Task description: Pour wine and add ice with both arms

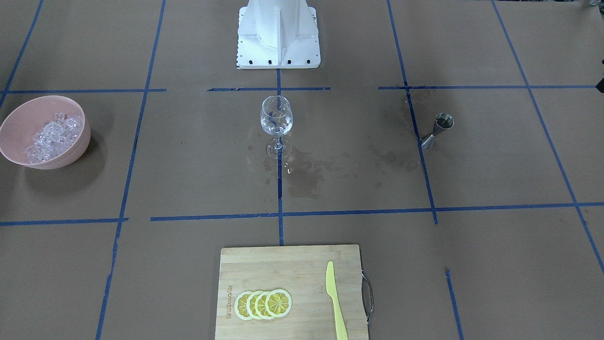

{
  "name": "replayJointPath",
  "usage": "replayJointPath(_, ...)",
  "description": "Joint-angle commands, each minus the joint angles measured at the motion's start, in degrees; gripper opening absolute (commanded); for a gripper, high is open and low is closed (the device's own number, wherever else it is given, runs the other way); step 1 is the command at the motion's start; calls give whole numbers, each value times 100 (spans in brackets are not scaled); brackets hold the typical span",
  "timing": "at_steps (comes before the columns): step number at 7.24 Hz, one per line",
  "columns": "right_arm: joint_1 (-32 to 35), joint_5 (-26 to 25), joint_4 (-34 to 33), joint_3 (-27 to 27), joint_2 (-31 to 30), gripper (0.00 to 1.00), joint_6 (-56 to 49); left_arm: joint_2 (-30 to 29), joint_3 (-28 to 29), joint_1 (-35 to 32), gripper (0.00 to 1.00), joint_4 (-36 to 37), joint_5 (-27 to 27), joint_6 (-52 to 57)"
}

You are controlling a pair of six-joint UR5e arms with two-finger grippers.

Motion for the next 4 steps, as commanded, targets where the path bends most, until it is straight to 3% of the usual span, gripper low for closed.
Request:
replayJointPath(1,-25,-31,24,21,-4,100,157,313,-1069,1476,100,-301,1003,-1988)
replayJointPath(2,-77,-57,25,30,13,100,149,628,-1159,2416,100,-1035,1705,-3113)
replayJointPath(4,-139,-49,25,21,5,100,167,1253,-1169,3484,100,-2224,2858,-4252)
